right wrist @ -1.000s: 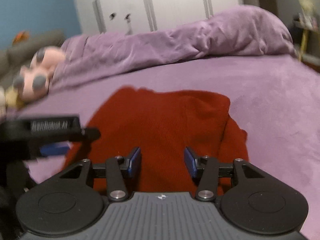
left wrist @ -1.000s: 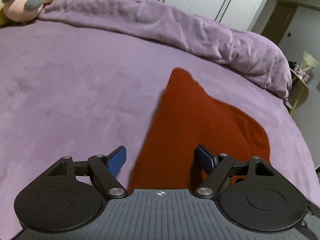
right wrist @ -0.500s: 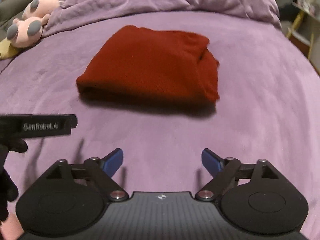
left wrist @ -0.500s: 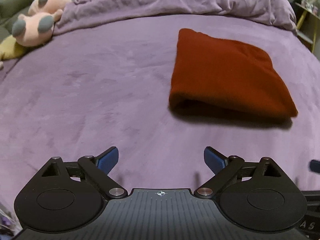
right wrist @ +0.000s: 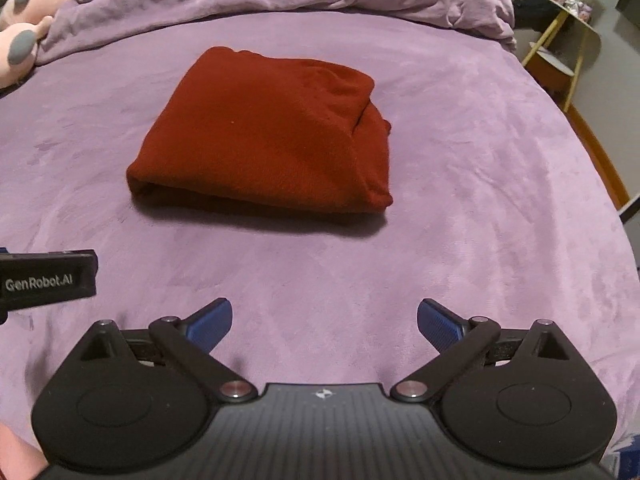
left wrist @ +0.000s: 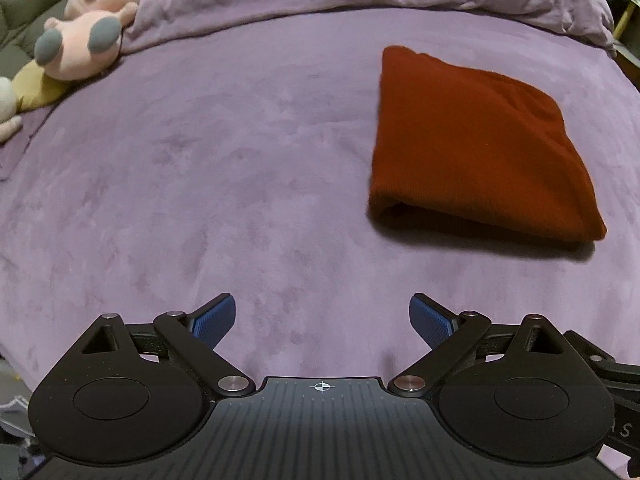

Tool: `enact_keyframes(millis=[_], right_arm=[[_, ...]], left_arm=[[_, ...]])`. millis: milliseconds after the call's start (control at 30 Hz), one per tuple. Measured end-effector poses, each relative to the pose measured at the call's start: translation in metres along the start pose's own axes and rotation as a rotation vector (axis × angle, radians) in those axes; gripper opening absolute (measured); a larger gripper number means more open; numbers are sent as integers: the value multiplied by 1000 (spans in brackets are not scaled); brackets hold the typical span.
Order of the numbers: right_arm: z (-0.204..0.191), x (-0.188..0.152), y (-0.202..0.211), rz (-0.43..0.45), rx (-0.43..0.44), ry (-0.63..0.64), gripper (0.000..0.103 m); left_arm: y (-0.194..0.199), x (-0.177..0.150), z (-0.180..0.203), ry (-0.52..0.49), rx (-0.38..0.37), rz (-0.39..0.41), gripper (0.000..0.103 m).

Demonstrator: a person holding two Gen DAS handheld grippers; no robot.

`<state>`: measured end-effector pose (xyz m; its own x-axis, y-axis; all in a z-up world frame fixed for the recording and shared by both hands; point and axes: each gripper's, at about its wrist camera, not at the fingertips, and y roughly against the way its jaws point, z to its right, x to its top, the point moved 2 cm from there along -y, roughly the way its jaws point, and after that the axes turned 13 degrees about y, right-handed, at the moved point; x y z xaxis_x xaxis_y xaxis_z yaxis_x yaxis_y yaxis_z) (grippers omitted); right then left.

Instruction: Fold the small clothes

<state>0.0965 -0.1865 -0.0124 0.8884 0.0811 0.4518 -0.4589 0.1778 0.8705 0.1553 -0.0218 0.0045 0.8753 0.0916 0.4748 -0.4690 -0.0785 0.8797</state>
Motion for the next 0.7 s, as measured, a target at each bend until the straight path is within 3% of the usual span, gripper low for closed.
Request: enact_keyframes(millis=[200, 700], right_arm=[[4, 10, -2, -27, -1, -32, 99], [10, 16, -8, -64, 35, -84, 99]], left_arm=[[4, 3, 14, -57, 10, 17, 97], [-7, 6, 13, -51, 14, -32, 97]])
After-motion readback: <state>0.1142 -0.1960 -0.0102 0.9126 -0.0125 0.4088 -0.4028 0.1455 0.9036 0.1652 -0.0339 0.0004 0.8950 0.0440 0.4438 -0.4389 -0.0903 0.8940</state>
